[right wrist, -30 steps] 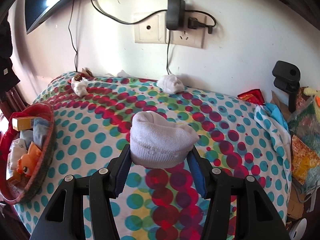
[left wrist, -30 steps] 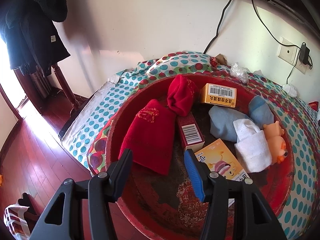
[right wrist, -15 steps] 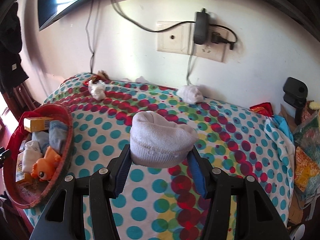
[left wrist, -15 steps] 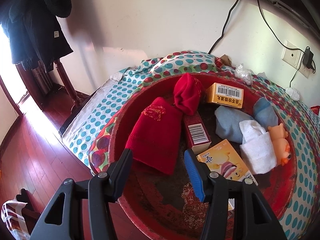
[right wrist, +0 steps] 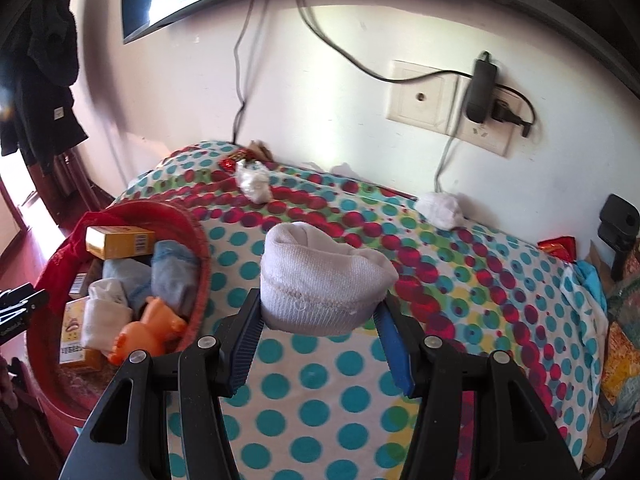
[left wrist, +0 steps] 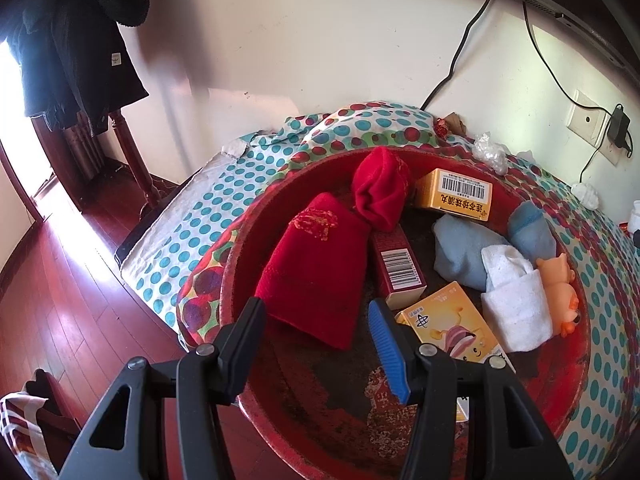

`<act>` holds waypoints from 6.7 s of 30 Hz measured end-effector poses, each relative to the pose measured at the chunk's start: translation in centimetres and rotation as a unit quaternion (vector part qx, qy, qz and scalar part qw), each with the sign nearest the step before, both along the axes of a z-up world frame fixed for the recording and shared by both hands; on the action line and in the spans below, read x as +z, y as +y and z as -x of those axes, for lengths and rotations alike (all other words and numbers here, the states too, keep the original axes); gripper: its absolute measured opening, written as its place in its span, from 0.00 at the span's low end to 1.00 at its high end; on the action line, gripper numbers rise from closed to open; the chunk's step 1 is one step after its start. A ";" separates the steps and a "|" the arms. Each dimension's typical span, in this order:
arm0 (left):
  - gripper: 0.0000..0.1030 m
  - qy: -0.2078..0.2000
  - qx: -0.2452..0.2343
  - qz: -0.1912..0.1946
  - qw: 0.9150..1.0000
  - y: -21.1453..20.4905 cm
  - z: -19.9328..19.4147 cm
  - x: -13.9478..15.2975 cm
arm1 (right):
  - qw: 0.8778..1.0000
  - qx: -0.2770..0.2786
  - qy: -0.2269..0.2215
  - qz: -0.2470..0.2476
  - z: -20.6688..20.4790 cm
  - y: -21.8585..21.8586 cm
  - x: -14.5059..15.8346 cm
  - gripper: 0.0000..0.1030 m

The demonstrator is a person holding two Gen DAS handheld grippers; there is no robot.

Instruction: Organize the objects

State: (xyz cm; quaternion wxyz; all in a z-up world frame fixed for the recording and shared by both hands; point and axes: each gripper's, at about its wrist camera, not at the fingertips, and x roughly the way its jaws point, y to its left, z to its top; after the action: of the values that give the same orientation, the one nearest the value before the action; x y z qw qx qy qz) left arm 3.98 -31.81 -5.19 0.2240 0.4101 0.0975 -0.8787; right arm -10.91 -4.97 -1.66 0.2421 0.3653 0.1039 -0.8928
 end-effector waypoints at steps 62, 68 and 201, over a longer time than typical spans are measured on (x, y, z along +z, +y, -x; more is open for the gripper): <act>0.54 0.011 0.031 -0.031 0.999 -1.7 -0.4 -0.4 | 0.997 0.079 -0.012 -0.017 -3.3 -10.8 -0.7 0.50; 0.53 0.015 0.024 -0.025 0.999 -1.2 -0.3 -0.3 | 0.998 -0.021 -0.015 -0.058 2.7 -5.9 -3.7 0.70; 0.76 0.004 -0.025 0.006 1.000 2.9 -0.2 1.2 | 0.989 0.057 -0.102 -0.094 -10.4 -13.7 -3.3 1.00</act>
State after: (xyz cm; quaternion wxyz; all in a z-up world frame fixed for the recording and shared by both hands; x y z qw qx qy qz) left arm 4.20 -28.89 -4.00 0.2036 0.4078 0.0829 -0.8862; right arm -0.53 -18.67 -5.00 0.2666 0.4687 0.1826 -0.8221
